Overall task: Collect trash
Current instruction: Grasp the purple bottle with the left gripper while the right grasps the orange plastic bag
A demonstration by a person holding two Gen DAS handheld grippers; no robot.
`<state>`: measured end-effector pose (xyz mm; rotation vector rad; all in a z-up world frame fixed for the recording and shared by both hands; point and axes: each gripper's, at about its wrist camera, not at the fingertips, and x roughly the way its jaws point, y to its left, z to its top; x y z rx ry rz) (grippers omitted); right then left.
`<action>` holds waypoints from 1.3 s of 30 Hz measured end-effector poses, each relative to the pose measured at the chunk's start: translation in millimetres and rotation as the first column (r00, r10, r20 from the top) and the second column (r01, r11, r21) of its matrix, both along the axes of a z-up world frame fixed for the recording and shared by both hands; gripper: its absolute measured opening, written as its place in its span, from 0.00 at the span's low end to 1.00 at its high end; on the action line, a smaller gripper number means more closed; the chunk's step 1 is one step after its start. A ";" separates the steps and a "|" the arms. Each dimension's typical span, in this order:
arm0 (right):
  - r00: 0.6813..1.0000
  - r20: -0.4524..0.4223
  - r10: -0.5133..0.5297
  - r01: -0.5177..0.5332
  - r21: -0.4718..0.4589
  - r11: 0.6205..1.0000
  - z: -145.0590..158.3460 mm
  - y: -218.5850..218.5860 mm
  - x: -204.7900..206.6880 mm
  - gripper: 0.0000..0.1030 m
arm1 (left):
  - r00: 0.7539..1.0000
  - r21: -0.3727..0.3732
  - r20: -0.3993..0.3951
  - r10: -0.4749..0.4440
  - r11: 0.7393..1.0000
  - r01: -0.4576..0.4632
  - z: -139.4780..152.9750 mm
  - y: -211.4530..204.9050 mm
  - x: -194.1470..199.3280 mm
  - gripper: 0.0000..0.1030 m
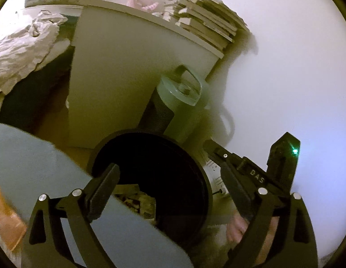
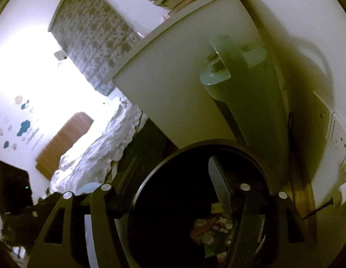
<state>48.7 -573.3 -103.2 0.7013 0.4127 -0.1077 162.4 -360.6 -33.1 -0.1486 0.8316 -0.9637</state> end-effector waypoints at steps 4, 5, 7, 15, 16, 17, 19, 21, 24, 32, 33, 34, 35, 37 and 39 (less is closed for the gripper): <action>1.000 -0.012 0.015 -0.016 -0.023 1.000 0.5 7.9 3.3 0.66 | 0.999 0.003 0.001 0.046 0.999 -0.046 3.9 33.1 -4.9 0.89; 1.000 -0.015 0.019 -0.019 -0.027 0.999 1.0 10.1 3.2 0.66 | 0.998 0.011 0.004 0.059 0.998 -0.059 4.4 42.7 -6.1 0.89; 0.999 -0.024 0.034 -0.035 -0.044 0.998 1.8 17.1 4.9 0.66 | 0.996 0.033 0.020 0.090 0.995 -0.091 5.4 68.4 -9.6 0.89; 0.986 -0.056 0.158 -0.165 -0.152 0.975 11.9 62.7 11.0 0.66 | 0.973 0.256 0.143 0.183 0.943 -0.215 2.7 187.2 -11.8 0.89; 0.982 -0.059 0.181 -0.188 -0.161 0.969 12.9 69.7 12.0 0.66 | 0.972 0.276 0.139 0.187 0.936 -0.220 2.4 201.4 -10.7 0.89; 0.976 -0.061 0.207 -0.214 -0.163 0.963 13.9 76.8 13.2 0.66 | 0.973 0.281 0.133 0.189 0.934 -0.220 3.1 211.8 -10.2 0.89; 0.959 -0.076 0.273 -0.282 -0.165 0.945 16.1 96.0 17.6 0.66 | 0.976 0.293 0.122 0.178 0.933 -0.207 3.8 235.0 -8.2 0.89; 0.941 -0.091 0.325 -0.336 -0.173 0.926 19.8 115.9 22.3 0.66 | 0.978 0.338 0.136 0.161 0.920 -0.198 1.5 249.9 -5.5 0.89; 0.899 -0.111 0.425 -0.438 -0.180 0.881 30.7 153.0 34.2 0.71 | 0.979 0.409 0.167 0.120 0.895 -0.180 -9.5 265.4 4.2 0.89; 0.761 -0.270 0.590 -0.649 -0.292 0.703 57.4 252.8 78.5 0.72 | 0.973 0.571 0.196 -0.124 0.821 -0.011 -43.3 258.6 23.1 0.63; 0.744 -0.304 0.595 -0.668 -0.291 0.685 55.7 262.0 85.8 0.72 | 0.969 0.571 0.206 -0.140 0.821 -0.003 -43.4 258.5 23.9 0.63; 0.733 -0.325 0.597 -0.678 -0.288 0.676 54.2 267.9 91.3 0.72 | 0.966 0.572 0.206 -0.154 0.820 0.008 -44.0 257.2 25.5 0.63; 0.722 -0.345 0.599 -0.689 -0.284 0.667 52.0 273.3 96.0 0.72 | 0.966 0.569 0.204 -0.160 0.822 0.016 -44.5 256.9 27.5 0.63; 0.701 -0.388 0.599 -0.709 -0.278 0.649 45.3 284.9 107.8 0.72 | 0.969 0.548 0.189 -0.156 0.836 0.028 -45.3 254.3 32.7 0.55; 0.683 -0.419 0.598 -0.723 -0.268 0.637 38.1 289.0 117.1 0.72 | 0.976 0.511 0.170 -0.136 0.859 0.031 -46.7 251.5 36.1 0.47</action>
